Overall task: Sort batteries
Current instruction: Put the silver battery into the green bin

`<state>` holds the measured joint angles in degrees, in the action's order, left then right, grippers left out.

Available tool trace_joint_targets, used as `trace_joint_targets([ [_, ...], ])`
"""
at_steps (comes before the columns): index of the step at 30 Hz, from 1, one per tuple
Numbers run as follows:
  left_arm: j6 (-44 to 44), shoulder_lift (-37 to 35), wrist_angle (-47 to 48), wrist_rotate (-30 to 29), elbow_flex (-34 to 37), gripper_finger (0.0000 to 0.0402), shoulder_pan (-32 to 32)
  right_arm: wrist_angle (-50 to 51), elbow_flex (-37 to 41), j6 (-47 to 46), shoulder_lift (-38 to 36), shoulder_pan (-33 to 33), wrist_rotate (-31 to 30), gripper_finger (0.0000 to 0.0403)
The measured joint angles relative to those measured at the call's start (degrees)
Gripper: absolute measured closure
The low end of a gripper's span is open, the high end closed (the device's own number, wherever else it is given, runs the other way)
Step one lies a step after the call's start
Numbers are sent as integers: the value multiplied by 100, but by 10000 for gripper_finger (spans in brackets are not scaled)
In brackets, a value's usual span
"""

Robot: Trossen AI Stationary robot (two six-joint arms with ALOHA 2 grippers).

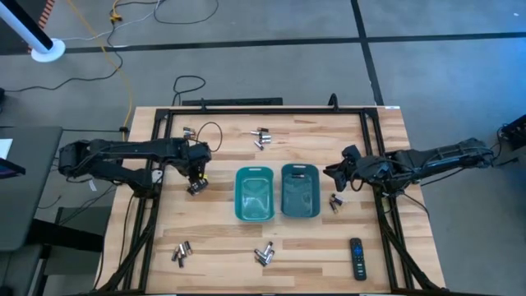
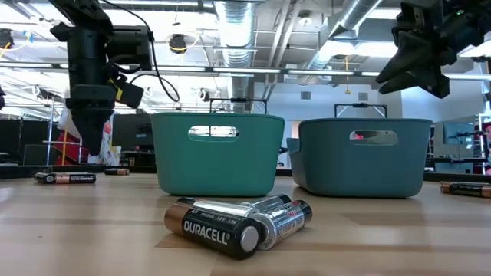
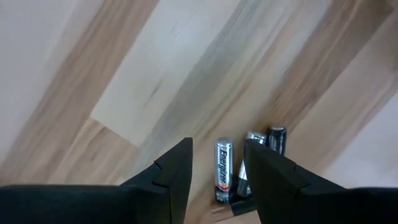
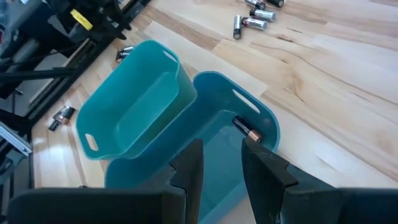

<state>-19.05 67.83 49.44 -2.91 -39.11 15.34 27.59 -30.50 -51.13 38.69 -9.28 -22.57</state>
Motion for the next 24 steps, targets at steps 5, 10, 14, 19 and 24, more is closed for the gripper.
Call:
trace_joint_targets([
  [5,-296,0,83,37,0,265,-113,0,-2,-1,-1,-9,0,276],
  [10,-469,0,167,-22,0,265,-307,-2,-2,-24,1,-9,0,276],
  [14,-475,33,228,-71,0,265,-324,0,-2,-28,4,-9,0,276],
  [19,-370,327,224,-83,2,265,-318,-4,-2,-44,3,-9,0,276],
  [24,-321,657,217,-79,2,265,-327,-40,-2,-44,3,-9,0,276],
])
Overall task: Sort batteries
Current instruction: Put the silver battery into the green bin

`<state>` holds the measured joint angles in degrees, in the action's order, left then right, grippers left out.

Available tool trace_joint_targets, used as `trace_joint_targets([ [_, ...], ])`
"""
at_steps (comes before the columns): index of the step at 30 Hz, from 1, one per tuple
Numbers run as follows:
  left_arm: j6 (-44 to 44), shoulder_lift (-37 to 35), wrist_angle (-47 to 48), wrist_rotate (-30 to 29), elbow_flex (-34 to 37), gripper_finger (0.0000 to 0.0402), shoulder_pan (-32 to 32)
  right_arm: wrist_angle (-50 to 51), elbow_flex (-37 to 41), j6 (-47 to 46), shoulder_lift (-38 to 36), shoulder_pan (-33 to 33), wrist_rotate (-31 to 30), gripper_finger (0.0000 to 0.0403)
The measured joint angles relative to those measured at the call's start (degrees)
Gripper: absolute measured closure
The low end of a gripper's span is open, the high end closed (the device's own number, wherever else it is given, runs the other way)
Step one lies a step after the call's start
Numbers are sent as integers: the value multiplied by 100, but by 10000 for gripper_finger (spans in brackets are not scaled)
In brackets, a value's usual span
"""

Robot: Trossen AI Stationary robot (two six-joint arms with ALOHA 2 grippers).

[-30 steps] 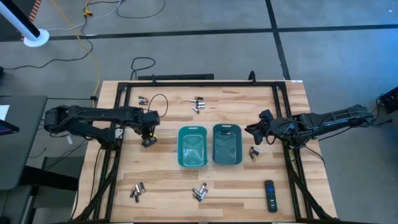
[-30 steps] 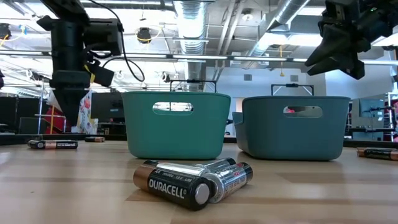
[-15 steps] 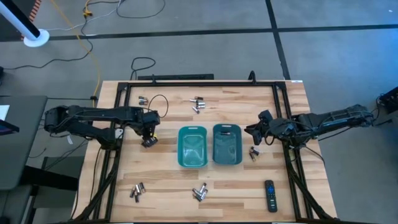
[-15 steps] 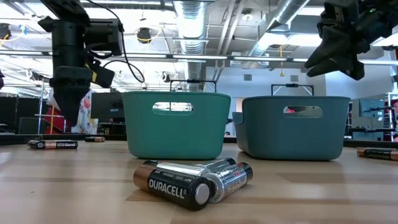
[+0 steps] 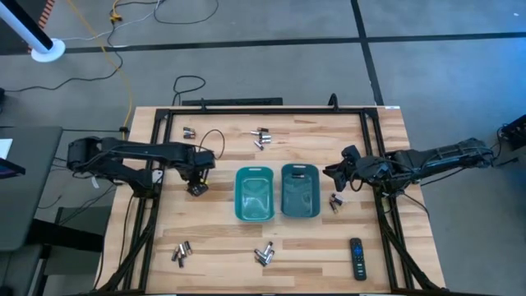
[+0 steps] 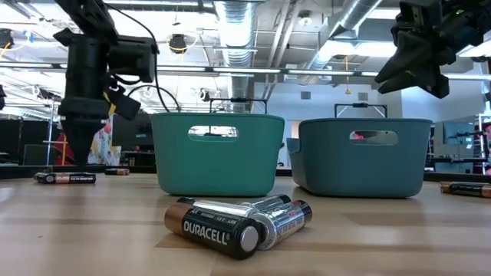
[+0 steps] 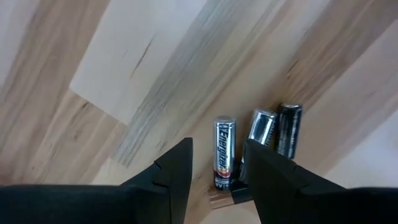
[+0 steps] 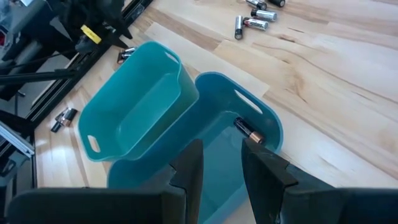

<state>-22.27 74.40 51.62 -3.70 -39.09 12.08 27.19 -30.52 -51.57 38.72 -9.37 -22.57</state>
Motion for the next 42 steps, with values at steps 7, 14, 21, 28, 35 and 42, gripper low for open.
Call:
trace_joint_targets([
  [7,62,246,-40,35,0,265,0,-49,0,-11,0,0,0,276],
  [14,64,425,-108,37,0,265,0,-53,1,-52,-2,-46,0,276],
  [21,105,889,-169,3,-25,265,0,-53,2,-90,0,-125,2,276],
  [28,166,1094,-221,-79,-22,278,0,-50,2,-92,0,-122,0,276],
  [35,143,1046,-244,-97,-17,362,-4,-25,2,-92,0,-122,0,276],
  [42,142,964,-110,-194,-103,366,-2,-21,2,-91,0,-122,0,276],
])
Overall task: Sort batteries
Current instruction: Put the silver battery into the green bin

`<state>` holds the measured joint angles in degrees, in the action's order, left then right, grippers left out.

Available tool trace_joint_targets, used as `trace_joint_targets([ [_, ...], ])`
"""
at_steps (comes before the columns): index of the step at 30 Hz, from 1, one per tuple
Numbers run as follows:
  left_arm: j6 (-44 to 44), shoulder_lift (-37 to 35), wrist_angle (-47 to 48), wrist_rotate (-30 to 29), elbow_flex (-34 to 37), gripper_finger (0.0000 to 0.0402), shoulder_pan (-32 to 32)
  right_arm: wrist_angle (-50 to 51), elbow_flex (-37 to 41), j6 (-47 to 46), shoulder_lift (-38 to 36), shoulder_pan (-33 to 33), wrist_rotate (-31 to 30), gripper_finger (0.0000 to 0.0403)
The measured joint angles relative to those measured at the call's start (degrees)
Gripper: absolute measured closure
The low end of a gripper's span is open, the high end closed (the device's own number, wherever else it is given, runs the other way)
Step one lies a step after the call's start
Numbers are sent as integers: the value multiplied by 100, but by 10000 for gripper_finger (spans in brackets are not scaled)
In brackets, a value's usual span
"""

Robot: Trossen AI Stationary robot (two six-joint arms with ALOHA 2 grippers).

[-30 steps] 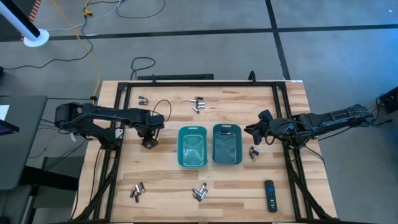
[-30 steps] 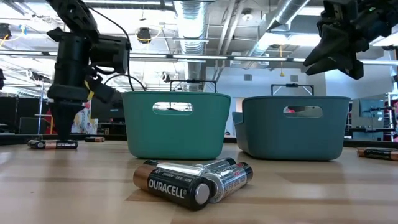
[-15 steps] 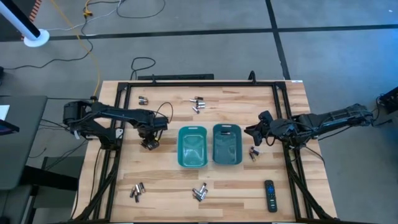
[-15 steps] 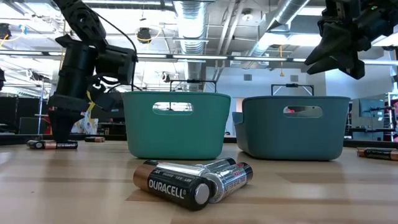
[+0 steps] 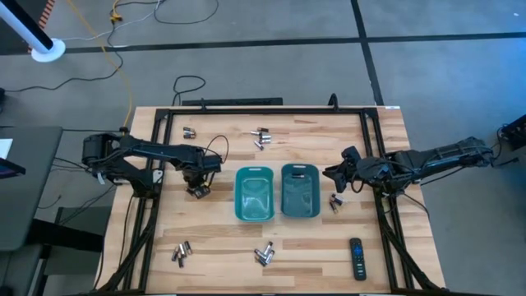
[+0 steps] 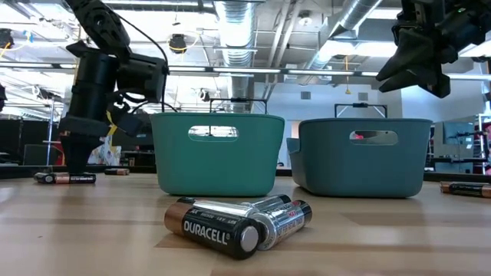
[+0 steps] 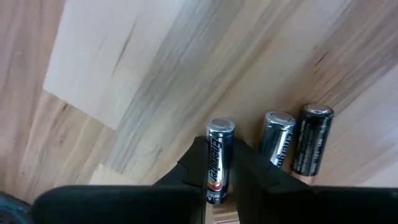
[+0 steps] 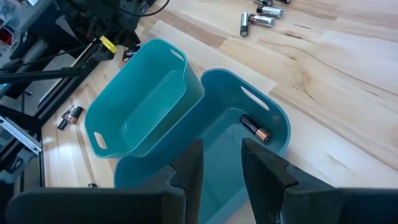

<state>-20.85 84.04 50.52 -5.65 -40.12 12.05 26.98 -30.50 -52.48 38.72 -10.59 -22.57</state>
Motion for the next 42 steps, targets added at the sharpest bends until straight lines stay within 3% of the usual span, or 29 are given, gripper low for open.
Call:
trace_joint_targets([
  [13,-301,-1237,848,-365,-1133,366,-6,44,2,30,-2,0,0,276],
  [20,-255,-1333,1006,-456,-2230,366,-340,44,2,32,-2,0,0,276],
  [26,-136,-709,1048,-612,-3136,366,-846,41,2,43,0,0,0,276],
  [35,548,950,801,-600,-4350,366,-1332,37,2,43,-2,0,0,276],
  [42,716,2045,479,-203,-4831,366,-1404,37,2,43,-2,0,0,276],
])
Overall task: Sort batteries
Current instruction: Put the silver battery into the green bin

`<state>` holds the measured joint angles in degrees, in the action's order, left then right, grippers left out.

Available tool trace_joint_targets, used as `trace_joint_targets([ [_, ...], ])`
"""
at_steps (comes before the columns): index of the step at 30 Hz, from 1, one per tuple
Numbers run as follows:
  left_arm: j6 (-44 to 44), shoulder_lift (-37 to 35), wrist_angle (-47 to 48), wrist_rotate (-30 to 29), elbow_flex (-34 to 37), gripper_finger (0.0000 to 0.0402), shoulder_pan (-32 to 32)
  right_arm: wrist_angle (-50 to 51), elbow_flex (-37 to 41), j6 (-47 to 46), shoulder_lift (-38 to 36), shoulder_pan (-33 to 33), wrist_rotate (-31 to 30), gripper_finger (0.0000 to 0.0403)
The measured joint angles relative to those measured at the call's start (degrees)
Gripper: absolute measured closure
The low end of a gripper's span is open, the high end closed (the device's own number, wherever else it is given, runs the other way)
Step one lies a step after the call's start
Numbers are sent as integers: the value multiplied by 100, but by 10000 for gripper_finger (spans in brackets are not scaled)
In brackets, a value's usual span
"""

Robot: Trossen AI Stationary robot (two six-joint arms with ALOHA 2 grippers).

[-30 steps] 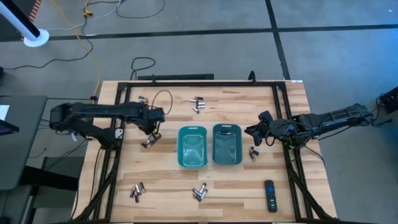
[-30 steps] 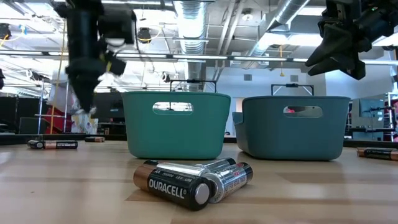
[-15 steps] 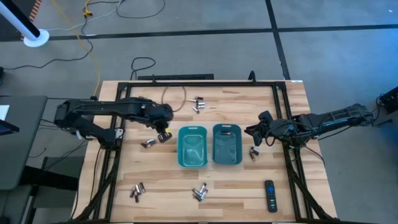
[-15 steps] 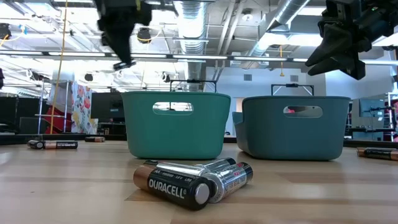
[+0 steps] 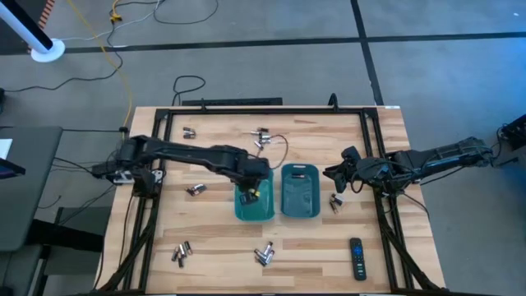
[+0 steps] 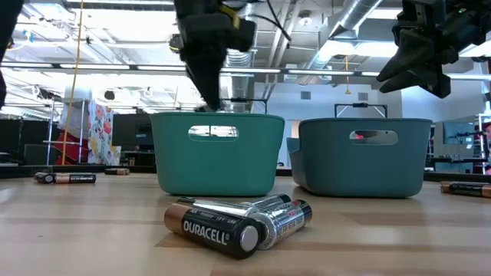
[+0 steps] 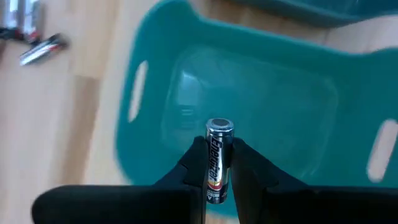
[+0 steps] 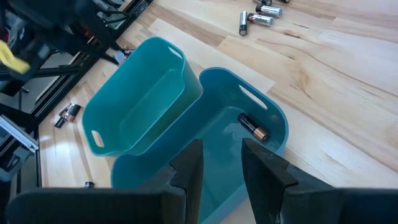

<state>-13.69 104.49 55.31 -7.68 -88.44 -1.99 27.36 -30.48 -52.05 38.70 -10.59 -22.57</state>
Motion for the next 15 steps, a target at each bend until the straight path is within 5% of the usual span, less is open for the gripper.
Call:
trace_joint_targets([
  [15,-669,1204,-748,287,-5,366,-241,4,0,32,0,0,130,276],
])
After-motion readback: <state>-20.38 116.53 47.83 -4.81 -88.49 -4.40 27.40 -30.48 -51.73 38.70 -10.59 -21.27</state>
